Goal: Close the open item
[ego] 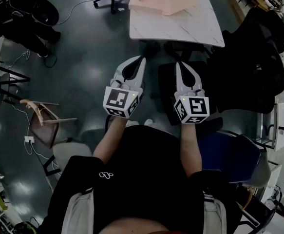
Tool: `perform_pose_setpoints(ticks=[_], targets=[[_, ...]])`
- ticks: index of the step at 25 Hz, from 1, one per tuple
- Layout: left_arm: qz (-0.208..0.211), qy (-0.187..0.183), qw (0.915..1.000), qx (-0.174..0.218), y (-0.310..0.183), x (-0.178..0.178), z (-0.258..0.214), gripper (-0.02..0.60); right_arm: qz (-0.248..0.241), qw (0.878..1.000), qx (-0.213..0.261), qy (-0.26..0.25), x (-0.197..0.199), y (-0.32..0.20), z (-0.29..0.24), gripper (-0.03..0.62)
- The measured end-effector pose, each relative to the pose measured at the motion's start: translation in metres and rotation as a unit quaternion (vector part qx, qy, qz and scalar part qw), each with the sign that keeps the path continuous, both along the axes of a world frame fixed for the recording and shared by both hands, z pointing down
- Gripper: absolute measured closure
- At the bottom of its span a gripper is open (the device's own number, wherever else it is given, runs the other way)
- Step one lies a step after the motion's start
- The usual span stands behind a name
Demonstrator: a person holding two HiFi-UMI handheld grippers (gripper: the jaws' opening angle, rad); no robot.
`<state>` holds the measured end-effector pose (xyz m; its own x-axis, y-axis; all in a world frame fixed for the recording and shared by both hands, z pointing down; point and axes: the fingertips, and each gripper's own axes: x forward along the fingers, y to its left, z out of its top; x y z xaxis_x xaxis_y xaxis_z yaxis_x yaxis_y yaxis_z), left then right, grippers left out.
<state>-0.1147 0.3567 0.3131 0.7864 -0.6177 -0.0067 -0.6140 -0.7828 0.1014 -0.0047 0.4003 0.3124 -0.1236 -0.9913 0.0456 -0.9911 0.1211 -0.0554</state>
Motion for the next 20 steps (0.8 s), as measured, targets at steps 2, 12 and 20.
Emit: perform_pose_setpoints(ticks=[2, 12, 20], targets=[[-0.001, 0.0, 1.0, 0.0, 0.003, 0.005, -0.002, 0.583, -0.003, 1.0, -0.001, 0.001, 0.004, 0.002, -0.001, 0.592], [-0.019, 0.005, 0.9998, -0.008, 0.015, 0.027, 0.007, 0.583, -0.007, 0.999, 0.001, -0.032, 0.035, 0.011, 0.007, 0.592], [-0.036, 0.006, 0.9992, -0.019, 0.003, 0.03, 0.015, 0.583, -0.026, 0.999, -0.014, -0.044, 0.04, 0.002, 0.024, 0.592]])
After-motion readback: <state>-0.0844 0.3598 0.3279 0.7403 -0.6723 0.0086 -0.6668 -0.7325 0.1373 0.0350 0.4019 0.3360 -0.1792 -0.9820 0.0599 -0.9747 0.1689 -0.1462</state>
